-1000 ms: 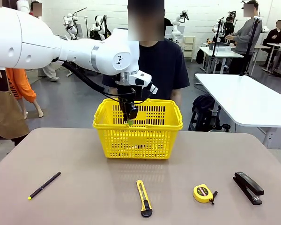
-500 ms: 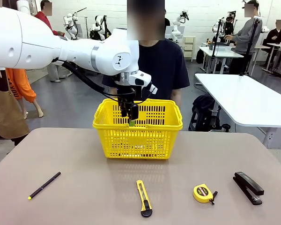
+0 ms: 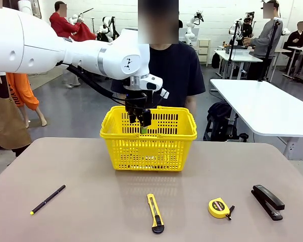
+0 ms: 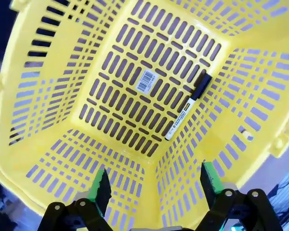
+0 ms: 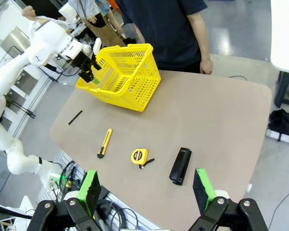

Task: Place the items the person wants into the basket.
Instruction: Pick up the item the person points to and place it in the Market Basket.

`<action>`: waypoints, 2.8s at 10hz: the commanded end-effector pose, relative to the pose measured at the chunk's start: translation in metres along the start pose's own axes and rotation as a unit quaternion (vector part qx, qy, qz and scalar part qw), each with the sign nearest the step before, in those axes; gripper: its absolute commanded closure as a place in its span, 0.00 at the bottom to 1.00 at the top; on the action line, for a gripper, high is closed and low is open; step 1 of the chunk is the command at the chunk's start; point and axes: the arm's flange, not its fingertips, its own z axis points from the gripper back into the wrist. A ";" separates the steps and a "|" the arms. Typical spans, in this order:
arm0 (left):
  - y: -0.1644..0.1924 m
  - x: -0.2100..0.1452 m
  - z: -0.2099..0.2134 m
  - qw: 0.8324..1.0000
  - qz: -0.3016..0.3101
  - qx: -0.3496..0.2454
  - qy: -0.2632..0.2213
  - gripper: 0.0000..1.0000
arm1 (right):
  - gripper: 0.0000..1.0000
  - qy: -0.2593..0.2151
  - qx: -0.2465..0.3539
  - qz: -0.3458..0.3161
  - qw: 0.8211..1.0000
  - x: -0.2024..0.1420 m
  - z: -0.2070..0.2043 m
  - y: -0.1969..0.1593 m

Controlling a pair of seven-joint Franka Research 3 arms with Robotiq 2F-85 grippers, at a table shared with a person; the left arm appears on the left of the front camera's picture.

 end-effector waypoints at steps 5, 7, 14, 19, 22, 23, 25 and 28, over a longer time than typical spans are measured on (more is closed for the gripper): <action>-0.070 -0.111 0.148 0.986 0.150 0.066 -0.024 0.04 | 0.00 -0.007 0.010 0.005 1.000 0.001 -0.001 -0.001; -0.080 -0.158 0.147 0.984 0.163 0.070 -0.009 0.04 | 0.00 -0.007 0.010 0.005 1.000 0.001 -0.001 -0.001; -0.086 -0.200 0.130 0.982 0.176 0.067 0.018 0.04 | 0.00 -0.007 0.010 0.005 1.000 0.001 -0.001 -0.001; -0.086 -0.200 0.130 0.982 0.176 0.067 0.018 0.04 | 0.00 -0.007 0.010 0.005 1.000 0.001 -0.001 -0.001; -0.086 -0.200 0.130 0.982 0.176 0.067 0.018 0.04 | 0.00 -0.007 0.010 0.005 1.000 0.001 -0.001 -0.001; -0.087 -0.201 0.127 0.983 0.170 0.065 0.015 0.04 | 0.00 -0.007 0.010 0.005 1.000 0.001 -0.001 -0.001; -0.040 -0.274 0.138 0.992 0.085 -0.062 -0.074 0.04 | 0.00 -0.007 0.010 0.005 1.000 0.001 -0.001 -0.001; 0.035 -0.356 0.129 0.981 -0.023 -0.121 -0.148 0.04 | 0.00 -0.007 0.010 0.005 1.000 0.001 -0.001 -0.001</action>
